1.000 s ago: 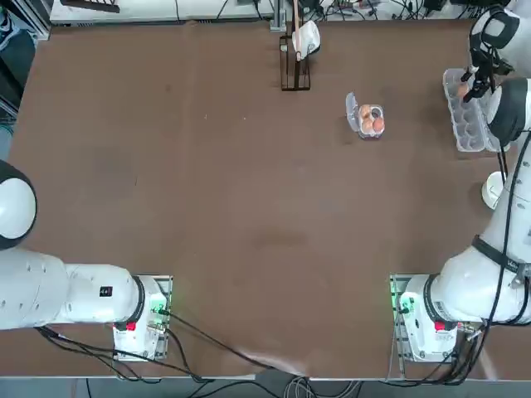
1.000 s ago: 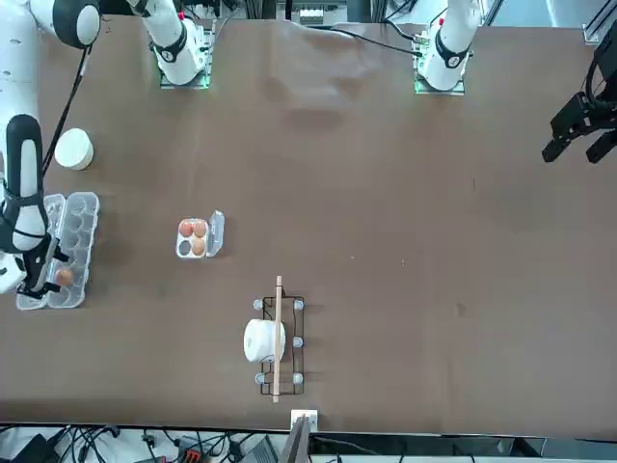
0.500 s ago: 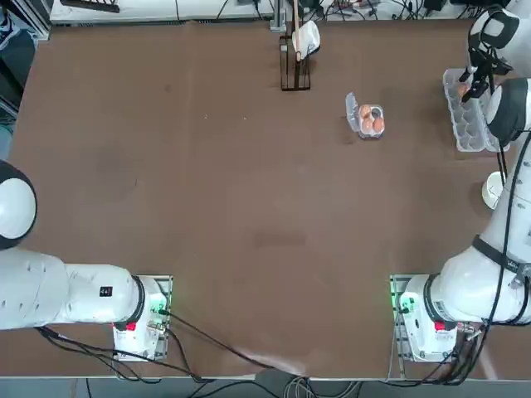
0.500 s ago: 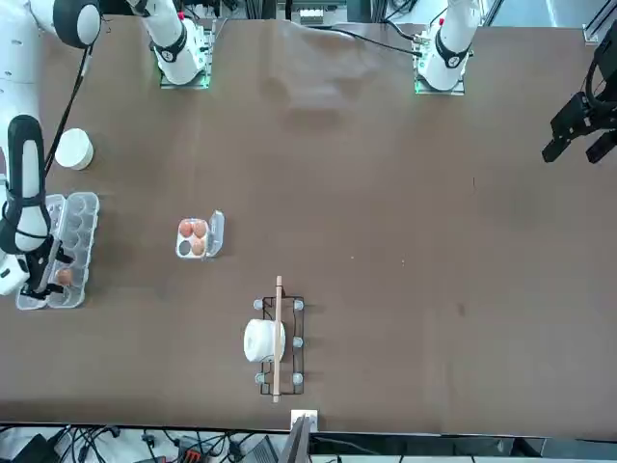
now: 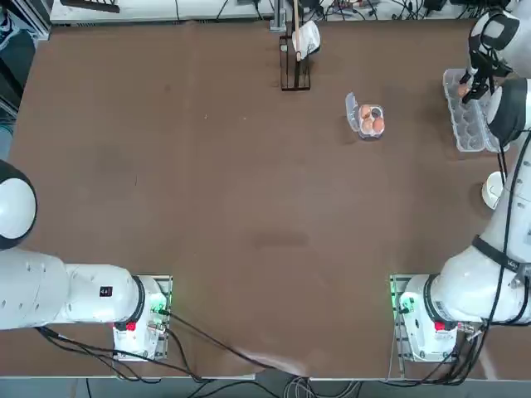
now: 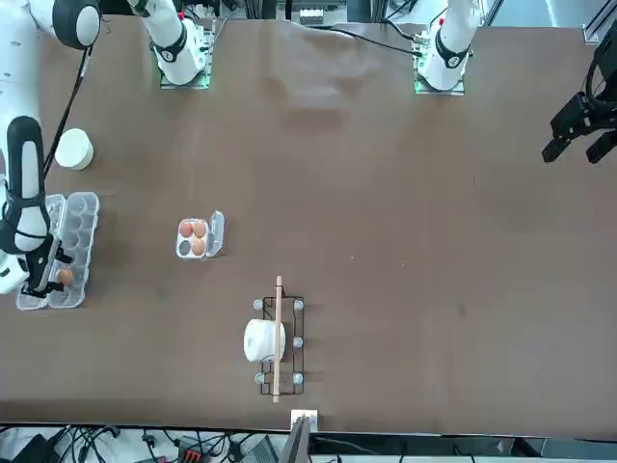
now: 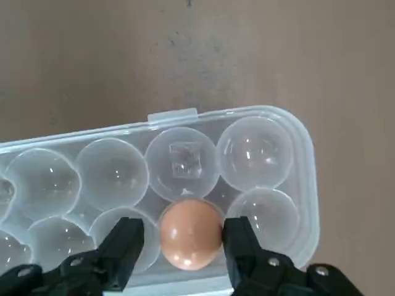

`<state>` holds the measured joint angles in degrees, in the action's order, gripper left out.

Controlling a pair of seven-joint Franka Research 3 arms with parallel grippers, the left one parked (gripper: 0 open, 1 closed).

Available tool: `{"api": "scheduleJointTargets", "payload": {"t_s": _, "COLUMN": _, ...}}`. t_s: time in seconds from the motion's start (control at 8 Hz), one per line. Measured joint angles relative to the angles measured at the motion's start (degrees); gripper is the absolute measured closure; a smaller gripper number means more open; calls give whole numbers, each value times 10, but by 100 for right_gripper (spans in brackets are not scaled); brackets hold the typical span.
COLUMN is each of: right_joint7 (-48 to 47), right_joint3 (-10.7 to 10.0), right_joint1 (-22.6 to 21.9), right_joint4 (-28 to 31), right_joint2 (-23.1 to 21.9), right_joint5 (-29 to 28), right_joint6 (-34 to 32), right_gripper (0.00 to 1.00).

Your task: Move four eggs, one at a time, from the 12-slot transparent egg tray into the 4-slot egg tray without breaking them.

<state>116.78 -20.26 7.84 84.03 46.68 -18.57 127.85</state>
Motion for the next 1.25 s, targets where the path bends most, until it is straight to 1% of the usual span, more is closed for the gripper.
{"api": "scheduleJointTargets", "payload": {"t_s": 0.12, "right_joint7": 0, "right_joint3": 0, "right_joint1": 0, "right_joint4": -1, "right_joint2": 1, "right_joint5": 0, "right_joint6": 0, "right_gripper": 25}}
{"api": "scheduleJointTargets", "payload": {"t_s": 0.25, "right_joint7": 0, "right_joint3": 0, "right_joint1": 0, "right_joint4": -2, "right_joint2": 2, "right_joint5": -1, "right_joint6": 2, "right_gripper": 30}}
{"api": "scheduleJointTargets", "payload": {"t_s": 0.38, "right_joint7": 0, "right_joint3": 0, "right_joint1": 1, "right_joint4": -7, "right_joint2": 1, "right_joint5": -1, "right_joint6": 1, "right_gripper": 44}}
{"api": "scheduleJointTargets", "payload": {"t_s": 1.0, "right_joint7": 0, "right_joint3": 0, "right_joint1": 8, "right_joint4": -7, "right_joint2": 1, "right_joint5": -31, "right_joint6": -3, "right_gripper": 44}}
{"api": "scheduleJointTargets", "payload": {"t_s": 1.12, "right_joint7": -2, "right_joint3": 0, "right_joint1": 9, "right_joint4": -10, "right_joint2": -4, "right_joint5": -39, "right_joint6": -13, "right_gripper": 44}}
{"api": "scheduleJointTargets", "payload": {"t_s": 1.25, "right_joint7": -16, "right_joint3": -1, "right_joint1": 9, "right_joint4": -15, "right_joint2": -15, "right_joint5": -43, "right_joint6": -39, "right_gripper": 44}}
